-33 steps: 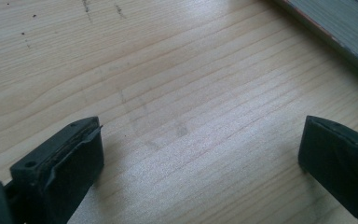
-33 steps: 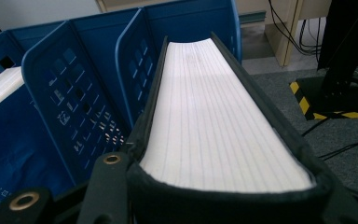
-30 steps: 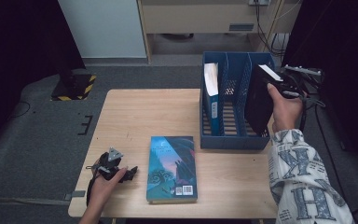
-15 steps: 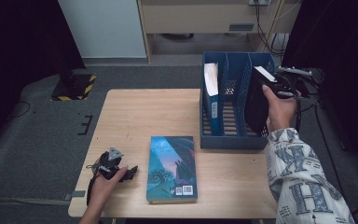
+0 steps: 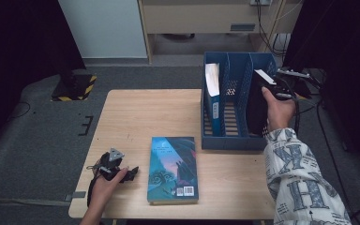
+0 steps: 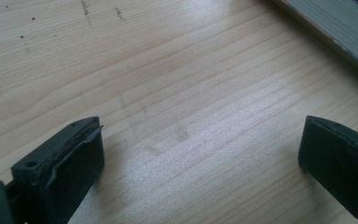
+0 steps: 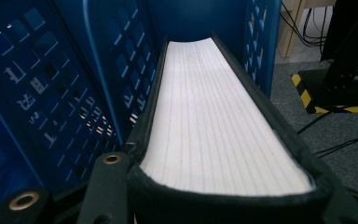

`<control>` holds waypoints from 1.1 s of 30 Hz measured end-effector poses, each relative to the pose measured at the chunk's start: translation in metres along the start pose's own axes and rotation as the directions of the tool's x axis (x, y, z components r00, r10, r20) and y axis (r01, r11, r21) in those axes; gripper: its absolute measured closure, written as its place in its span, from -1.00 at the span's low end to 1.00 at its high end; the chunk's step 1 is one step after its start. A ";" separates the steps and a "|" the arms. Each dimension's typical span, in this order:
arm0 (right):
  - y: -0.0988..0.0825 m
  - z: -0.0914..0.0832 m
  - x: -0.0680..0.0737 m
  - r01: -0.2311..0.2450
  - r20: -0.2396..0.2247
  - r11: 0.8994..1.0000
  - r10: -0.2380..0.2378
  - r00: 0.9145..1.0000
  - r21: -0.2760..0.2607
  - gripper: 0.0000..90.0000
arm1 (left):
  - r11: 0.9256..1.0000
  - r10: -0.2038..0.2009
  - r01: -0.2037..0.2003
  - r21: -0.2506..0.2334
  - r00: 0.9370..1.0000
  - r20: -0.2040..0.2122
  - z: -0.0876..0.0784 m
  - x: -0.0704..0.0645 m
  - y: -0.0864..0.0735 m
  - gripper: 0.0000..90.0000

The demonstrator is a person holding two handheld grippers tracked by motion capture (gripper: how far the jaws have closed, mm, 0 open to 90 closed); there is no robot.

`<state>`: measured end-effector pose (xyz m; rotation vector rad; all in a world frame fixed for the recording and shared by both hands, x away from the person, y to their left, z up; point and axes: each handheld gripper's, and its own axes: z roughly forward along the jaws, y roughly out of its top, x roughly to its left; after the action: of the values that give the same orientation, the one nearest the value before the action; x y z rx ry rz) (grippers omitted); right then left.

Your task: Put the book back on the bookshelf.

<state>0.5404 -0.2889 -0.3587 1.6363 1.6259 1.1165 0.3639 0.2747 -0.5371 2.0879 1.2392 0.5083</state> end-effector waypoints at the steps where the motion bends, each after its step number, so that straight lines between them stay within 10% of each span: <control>1: 0.000 0.001 0.000 0.000 0.000 1.000 0.000 1.000 0.003 0.18 | 1.000 0.001 -0.001 0.001 1.000 0.000 0.000 0.000 0.000 -1.00; 33: 0.003 0.015 -0.002 -0.011 0.026 1.000 0.011 1.000 0.008 0.18 | 1.000 0.004 -0.004 0.001 1.000 0.000 0.000 0.000 0.000 -1.00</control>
<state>0.5545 -0.2887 -0.3639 1.6604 1.6092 1.0911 0.3642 0.2747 -0.5369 2.0911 1.2362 0.5101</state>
